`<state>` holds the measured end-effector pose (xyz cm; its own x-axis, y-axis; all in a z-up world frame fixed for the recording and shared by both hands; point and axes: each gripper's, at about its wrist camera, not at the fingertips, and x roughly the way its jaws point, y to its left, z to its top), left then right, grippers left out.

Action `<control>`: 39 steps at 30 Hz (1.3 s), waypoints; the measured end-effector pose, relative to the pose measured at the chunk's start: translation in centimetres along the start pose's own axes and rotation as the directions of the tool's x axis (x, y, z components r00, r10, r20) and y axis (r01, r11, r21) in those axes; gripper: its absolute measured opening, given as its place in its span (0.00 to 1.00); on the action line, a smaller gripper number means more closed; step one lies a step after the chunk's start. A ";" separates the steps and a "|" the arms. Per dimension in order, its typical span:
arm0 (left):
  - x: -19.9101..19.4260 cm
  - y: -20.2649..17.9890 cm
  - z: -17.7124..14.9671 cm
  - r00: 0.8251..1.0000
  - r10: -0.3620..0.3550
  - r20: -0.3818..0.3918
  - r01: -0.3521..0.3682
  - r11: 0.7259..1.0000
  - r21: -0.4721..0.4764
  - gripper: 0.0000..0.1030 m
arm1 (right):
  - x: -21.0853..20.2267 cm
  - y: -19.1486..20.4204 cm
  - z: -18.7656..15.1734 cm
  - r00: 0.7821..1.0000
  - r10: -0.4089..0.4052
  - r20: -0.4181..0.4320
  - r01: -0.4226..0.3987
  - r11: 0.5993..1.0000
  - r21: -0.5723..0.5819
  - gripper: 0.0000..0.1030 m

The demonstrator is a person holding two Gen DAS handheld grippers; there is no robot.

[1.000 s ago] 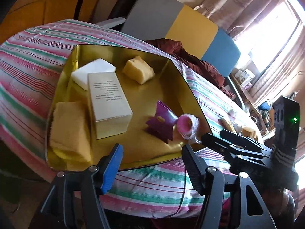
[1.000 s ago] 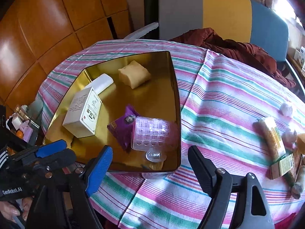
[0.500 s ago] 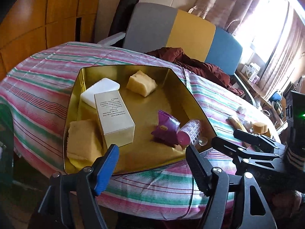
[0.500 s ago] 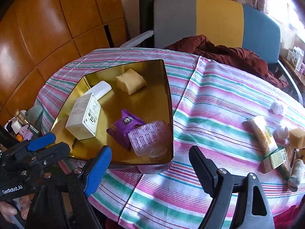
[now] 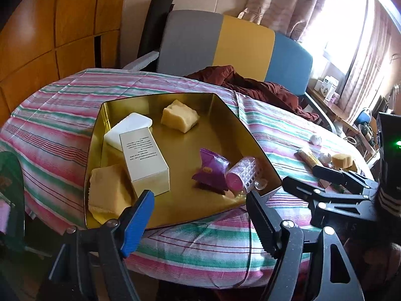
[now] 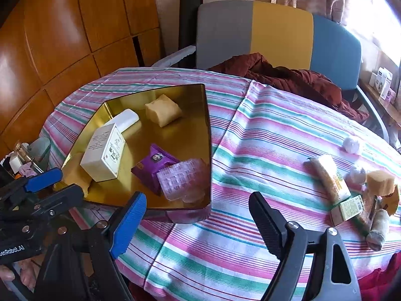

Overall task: Organize objects
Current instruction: 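Withdraw both open tools from the gold tray, then move both open tools from the tray to the loose items on the table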

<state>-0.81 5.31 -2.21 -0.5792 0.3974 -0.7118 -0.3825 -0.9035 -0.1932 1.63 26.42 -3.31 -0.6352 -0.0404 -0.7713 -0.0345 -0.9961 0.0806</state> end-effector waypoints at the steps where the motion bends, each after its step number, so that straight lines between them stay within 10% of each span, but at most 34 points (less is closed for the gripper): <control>1: 0.0 -0.1 0.0 1.000 -0.001 -0.001 0.001 1.000 0.003 0.75 | -0.1 -0.4 0.0 1.000 -0.005 0.002 0.005 1.000 0.009 0.83; 23: 1.6 -4.4 1.0 0.996 -0.069 -0.051 0.073 0.993 0.092 0.78 | -2.8 -16.5 -1.4 0.974 -0.221 -0.039 0.222 0.924 0.312 0.83; 39: 7.1 -17.3 4.8 0.961 -0.210 -0.180 0.253 0.931 0.263 0.78 | -5.9 -30.2 -1.7 0.897 -0.441 0.013 0.373 0.773 0.514 0.83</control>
<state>-1.76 24.57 -0.68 -0.3470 0.5429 -0.7647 -0.6921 -0.6985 -0.1819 7.73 56.65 -2.26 -0.5647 0.4044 -0.7195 -0.6597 -0.7449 0.0991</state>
